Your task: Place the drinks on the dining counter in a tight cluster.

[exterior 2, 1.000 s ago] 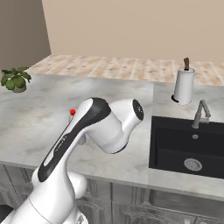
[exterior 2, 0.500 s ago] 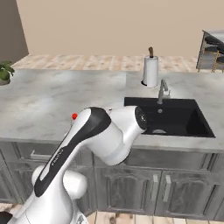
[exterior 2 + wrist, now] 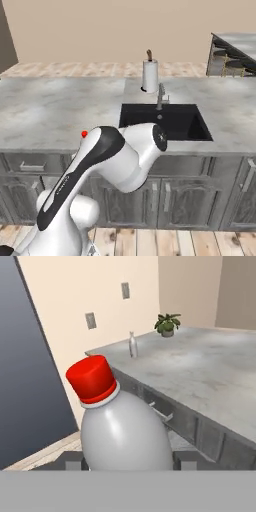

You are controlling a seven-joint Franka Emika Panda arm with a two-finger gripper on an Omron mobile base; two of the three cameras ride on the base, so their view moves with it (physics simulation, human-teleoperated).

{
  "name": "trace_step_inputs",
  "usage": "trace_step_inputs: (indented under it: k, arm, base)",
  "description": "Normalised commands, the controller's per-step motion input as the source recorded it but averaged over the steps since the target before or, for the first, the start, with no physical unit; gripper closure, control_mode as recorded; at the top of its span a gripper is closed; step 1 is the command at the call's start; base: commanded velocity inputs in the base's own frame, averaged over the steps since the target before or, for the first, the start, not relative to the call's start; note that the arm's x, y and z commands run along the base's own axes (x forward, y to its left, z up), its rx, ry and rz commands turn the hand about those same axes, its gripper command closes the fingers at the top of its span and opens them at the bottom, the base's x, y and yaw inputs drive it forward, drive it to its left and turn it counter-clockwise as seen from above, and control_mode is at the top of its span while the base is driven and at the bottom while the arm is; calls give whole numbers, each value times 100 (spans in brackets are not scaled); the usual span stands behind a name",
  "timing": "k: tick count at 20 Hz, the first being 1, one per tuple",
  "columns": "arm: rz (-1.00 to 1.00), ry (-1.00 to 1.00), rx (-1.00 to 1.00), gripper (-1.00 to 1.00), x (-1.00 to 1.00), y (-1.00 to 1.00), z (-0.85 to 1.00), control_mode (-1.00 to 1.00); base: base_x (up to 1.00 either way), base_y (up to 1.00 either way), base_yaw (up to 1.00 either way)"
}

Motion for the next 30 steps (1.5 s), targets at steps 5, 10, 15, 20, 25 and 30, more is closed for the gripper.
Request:
trace_step_inputs:
  k: [5,10,15,20,25,30]
  arm:
    - [0,0,0,100,0,0,0,100]
    - [0,0,0,100,0,0,0,100]
    - [0,0,0,100,0,0,0,100]
    - [0,0,0,100,0,0,0,100]
    - [0,0,0,100,0,0,0,100]
    - [0,0,0,100,0,0,0,100]
  base:
    - [29,-86,-55]
    - [21,-91,-51]
    - [38,-100,21]
    - [58,-100,44]
    - [57,-100,38]
    - [42,-100,12]
